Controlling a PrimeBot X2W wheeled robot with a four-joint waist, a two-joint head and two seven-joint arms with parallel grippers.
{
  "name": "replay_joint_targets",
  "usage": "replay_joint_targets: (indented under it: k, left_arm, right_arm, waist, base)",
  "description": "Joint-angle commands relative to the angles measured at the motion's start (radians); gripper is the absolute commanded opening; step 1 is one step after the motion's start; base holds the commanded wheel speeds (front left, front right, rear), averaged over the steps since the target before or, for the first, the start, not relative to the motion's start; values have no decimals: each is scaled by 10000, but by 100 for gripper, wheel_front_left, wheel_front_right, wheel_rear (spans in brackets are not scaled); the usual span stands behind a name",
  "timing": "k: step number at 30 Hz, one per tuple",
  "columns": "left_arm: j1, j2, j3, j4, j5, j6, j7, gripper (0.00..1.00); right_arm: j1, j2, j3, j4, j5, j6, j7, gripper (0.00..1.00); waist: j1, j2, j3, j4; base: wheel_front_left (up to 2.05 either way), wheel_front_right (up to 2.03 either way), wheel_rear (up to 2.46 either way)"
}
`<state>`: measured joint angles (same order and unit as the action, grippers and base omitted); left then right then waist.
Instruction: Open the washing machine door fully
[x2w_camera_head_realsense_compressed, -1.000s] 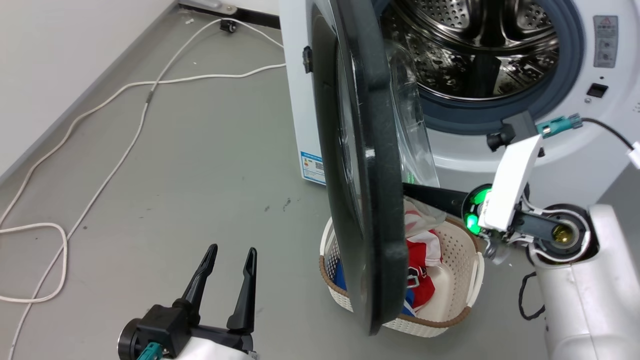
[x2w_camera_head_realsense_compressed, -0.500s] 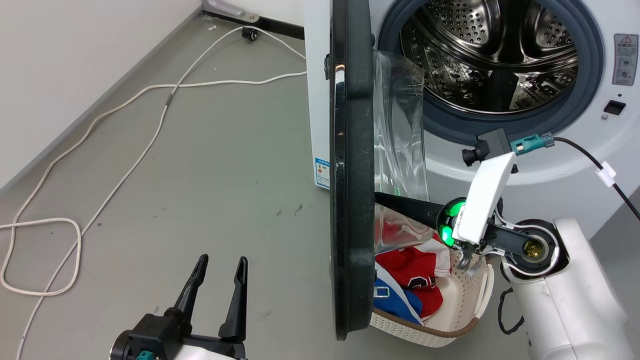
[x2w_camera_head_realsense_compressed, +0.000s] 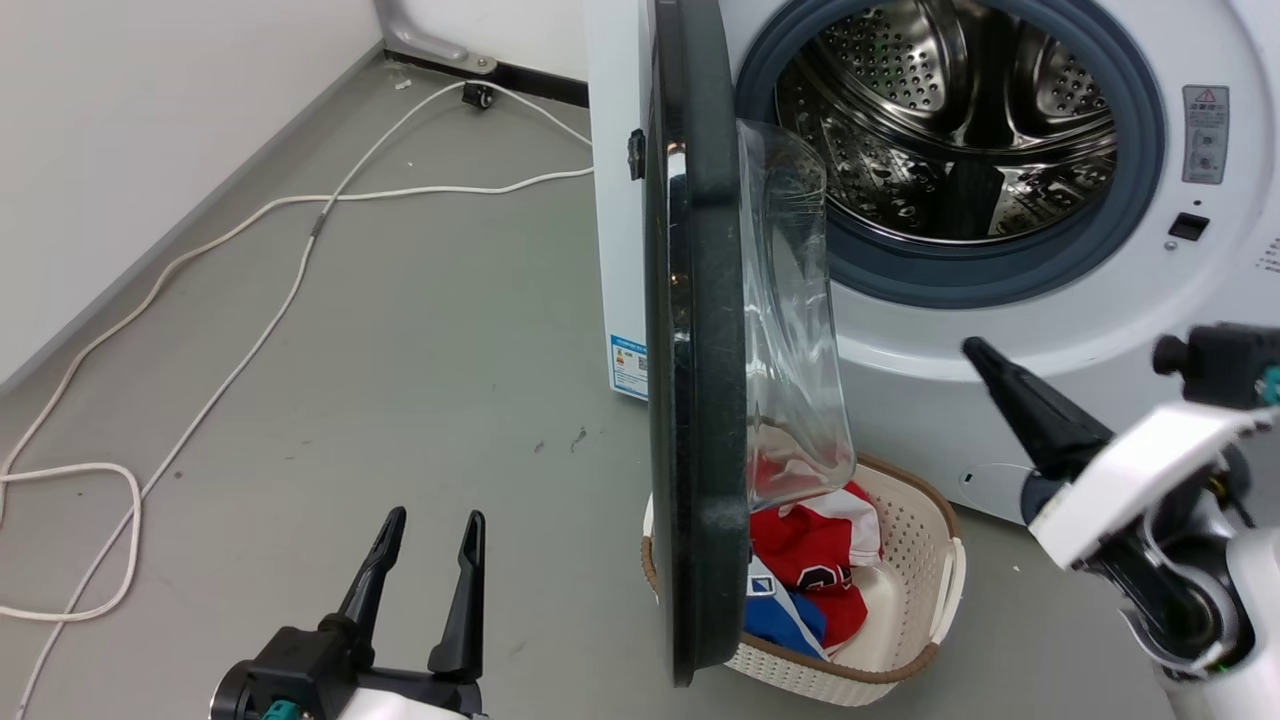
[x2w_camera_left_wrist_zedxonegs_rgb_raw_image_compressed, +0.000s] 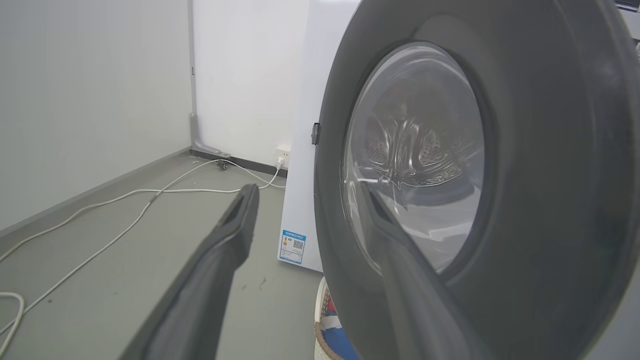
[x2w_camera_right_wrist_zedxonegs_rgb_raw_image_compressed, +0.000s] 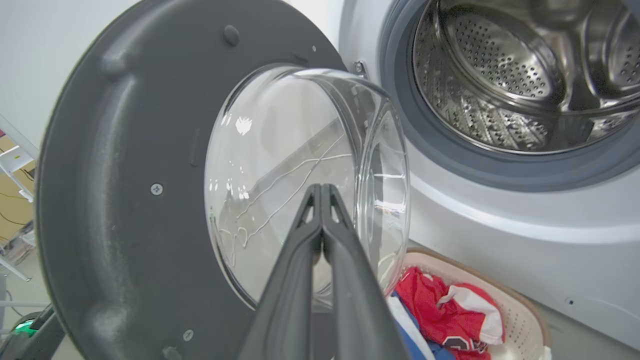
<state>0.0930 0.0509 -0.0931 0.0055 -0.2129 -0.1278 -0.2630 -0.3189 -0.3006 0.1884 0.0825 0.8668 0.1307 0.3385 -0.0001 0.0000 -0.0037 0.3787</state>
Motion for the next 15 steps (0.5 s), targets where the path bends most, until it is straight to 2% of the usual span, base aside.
replay_joint_targets:
  k: [1,5,7,10,15]
  left_arm:
    - [-55,-10,80,-45,28,4,-27,100]
    - [46,-11,203,-126,69,7,-27,100]
    - [34,-10,237,-137,69,5,-27,100]
    - [-7,-10,291,-144,29,3,-27,100]
    - [-71,-10,310,-88,-8,-1,-27,100]
  right_arm:
    - [421,-319,140,-194,-489,0,-958,0]
    - [1147,-1039,492,-262,-2184,-1,-3205,0]
    - [1507,-1148,435,13,-3288,-1,-4140,0]
    - [1932,-694,-122,512,-4690,-1,-5181,0]
    - [2573,730,-1561,1015,-6354,-3,-5849,0]
  waist:
    - [1,0,-3,-81]
    - [1,0,79,-268]
    - [1,0,118,-328]
    - [1,0,177,-417]
    - [1,0,227,-554]
  base:
    - [0,0,0]
    - [0,0,0]
    - [0,0,0]
    - [0,0,0]
    - [0,0,0]
